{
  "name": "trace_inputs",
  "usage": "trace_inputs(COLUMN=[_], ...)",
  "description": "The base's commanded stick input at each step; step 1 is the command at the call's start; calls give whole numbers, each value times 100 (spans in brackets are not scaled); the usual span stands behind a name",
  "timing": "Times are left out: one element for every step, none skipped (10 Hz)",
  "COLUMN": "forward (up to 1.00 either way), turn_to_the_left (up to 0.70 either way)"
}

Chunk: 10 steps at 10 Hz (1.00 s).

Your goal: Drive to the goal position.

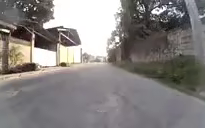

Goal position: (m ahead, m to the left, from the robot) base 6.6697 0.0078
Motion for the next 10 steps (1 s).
trace_inputs(forward=[100, 100, 100, 100, 100, 100, 100, 100, 100, 100], turn_to_the_left=[0, 0, 0, 0, 0, 0, 0, 0, 0, 0])
